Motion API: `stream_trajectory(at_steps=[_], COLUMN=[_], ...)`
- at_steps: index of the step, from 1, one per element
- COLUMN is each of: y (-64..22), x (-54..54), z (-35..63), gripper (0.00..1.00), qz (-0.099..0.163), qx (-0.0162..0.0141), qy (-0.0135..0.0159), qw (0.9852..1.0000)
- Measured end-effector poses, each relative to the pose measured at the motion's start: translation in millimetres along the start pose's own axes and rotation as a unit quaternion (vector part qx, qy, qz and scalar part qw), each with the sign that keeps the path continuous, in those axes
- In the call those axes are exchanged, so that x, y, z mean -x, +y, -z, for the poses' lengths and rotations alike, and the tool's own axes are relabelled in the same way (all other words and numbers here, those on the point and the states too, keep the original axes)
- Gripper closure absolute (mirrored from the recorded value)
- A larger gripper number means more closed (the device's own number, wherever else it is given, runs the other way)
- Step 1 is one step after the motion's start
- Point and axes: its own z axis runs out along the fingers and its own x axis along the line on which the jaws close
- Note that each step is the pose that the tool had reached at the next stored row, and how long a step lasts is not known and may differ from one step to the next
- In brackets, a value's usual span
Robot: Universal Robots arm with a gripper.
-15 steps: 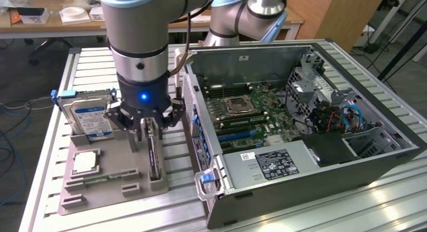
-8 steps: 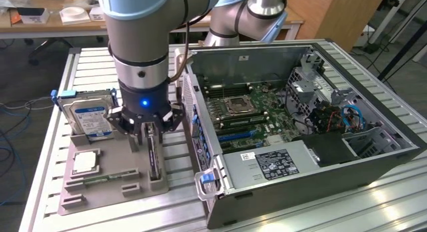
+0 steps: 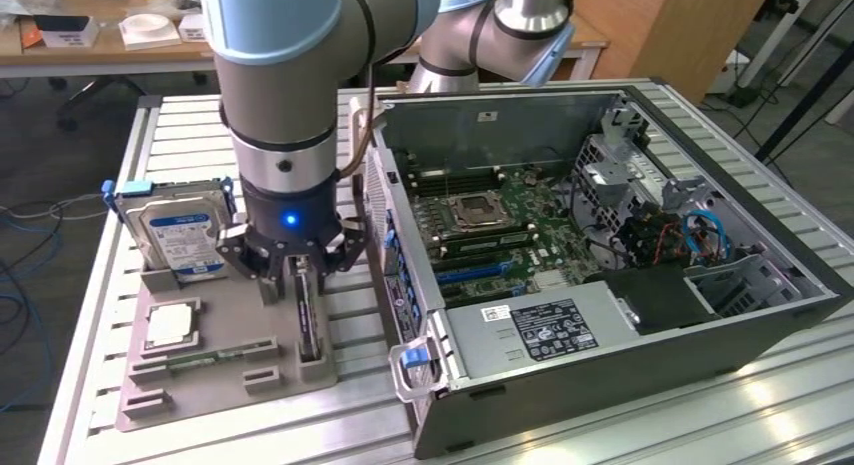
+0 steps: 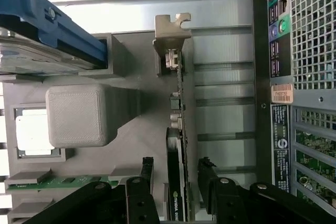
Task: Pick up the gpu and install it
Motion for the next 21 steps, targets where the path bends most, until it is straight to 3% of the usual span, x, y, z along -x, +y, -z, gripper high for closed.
stream_trajectory(at_steps=[3, 8, 21], y=[-0.2, -0.3, -0.2], x=[-0.6, -0.5, 1.8], z=[-5.4, -8.5, -9.4], gripper=[0.53, 0.53, 0.54], qz=[0.000, 0.000, 0.000], qx=[0.0000, -0.0005, -0.0005], qy=[0.0001, 0.0030, 0.0032], qw=[1.0000, 1.0000, 1.0000])
